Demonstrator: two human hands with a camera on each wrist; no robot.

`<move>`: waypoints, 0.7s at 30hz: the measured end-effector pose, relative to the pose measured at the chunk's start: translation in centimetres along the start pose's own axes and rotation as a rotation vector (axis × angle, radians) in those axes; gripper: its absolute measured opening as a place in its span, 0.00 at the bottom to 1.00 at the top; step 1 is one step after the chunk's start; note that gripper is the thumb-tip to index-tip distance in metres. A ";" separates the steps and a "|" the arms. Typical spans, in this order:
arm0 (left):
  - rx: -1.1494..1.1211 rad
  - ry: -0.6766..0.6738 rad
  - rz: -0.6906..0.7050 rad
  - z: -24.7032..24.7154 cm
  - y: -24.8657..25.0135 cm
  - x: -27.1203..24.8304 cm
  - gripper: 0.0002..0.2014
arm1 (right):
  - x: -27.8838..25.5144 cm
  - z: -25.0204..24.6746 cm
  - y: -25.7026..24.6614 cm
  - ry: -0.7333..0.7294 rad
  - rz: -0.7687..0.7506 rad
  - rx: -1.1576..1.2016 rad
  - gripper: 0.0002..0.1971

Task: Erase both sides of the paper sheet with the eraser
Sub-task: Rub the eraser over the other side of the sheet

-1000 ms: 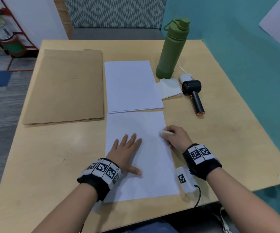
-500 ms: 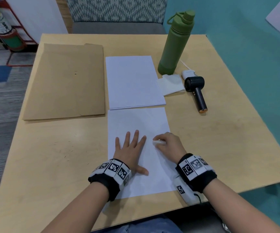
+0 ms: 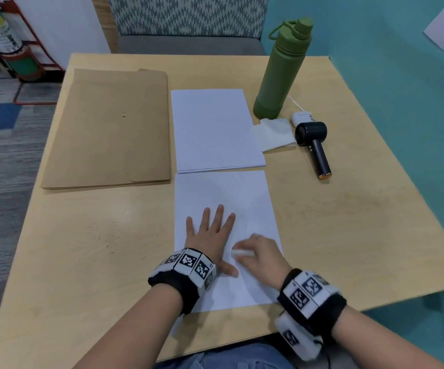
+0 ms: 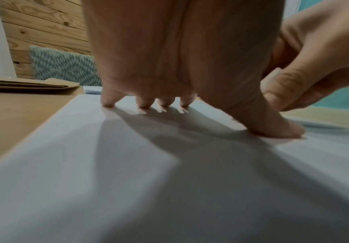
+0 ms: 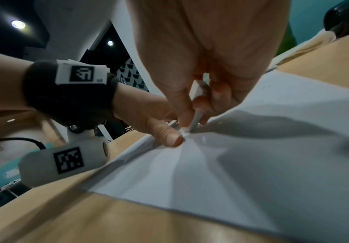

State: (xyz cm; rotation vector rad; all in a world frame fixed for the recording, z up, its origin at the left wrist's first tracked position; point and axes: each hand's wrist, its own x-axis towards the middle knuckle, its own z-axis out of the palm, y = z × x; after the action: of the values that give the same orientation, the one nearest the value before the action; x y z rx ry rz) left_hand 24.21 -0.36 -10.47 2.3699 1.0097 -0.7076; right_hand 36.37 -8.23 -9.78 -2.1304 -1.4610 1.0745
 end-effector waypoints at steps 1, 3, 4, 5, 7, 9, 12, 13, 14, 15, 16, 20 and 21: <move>0.003 -0.003 0.002 0.0 0.0 0.0 0.61 | -0.5 0.2 0.0 -0.046 -0.005 -0.003 0.11; 0.008 -0.006 0.002 0.0 0.0 0.0 0.61 | 0.1 -0.4 -0.2 -0.067 0.017 -0.012 0.12; 0.009 -0.005 0.000 0.0 0.0 0.0 0.61 | 0.9 -0.9 -0.2 -0.032 0.026 -0.017 0.12; 0.009 -0.003 -0.002 0.0 0.0 0.1 0.61 | 1.9 -1.4 -0.1 0.028 0.036 -0.013 0.12; 0.011 -0.003 -0.007 0.1 0.0 0.1 0.61 | 3.0 -2.3 0.1 0.158 0.067 0.048 0.11; 0.019 -0.004 -0.007 0.1 0.0 0.1 0.61 | 2.5 -2.1 0.2 0.205 0.079 0.097 0.08; 0.004 -0.012 0.001 0.0 0.0 0.1 0.61 | 0.3 -1.0 0.4 0.045 0.033 0.046 0.11; 0.003 -0.014 0.003 0.0 0.0 0.0 0.61 | -0.1 -0.9 0.5 -0.019 0.014 0.022 0.13; 0.004 -0.014 0.004 0.0 0.0 0.0 0.61 | -0.1 -1.1 0.5 -0.056 -0.001 -0.001 0.12; 0.005 -0.013 0.006 0.0 0.0 0.0 0.61 | 0.3 -1.6 0.5 -0.062 -0.010 -0.017 0.10; 0.007 -0.013 0.007 0.1 -0.1 0.0 0.61 | 0.9 -2.0 0.5 -0.034 -0.008 -0.029 0.09; 0.009 -0.017 0.007 0.0 -0.1 0.0 0.61 | 2.0 -2.1 0.6 0.128 0.065 0.067 0.08; 0.008 -0.016 0.008 0.0 -0.1 0.0 0.62 | 1.6 -1.5 0.6 0.079 0.061 0.074 0.09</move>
State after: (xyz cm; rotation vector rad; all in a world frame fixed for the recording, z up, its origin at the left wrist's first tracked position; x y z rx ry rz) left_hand 24.13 -0.29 -10.54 2.3705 0.9919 -0.7273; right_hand 38.21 -6.81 -9.84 -2.1530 -1.3079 1.0367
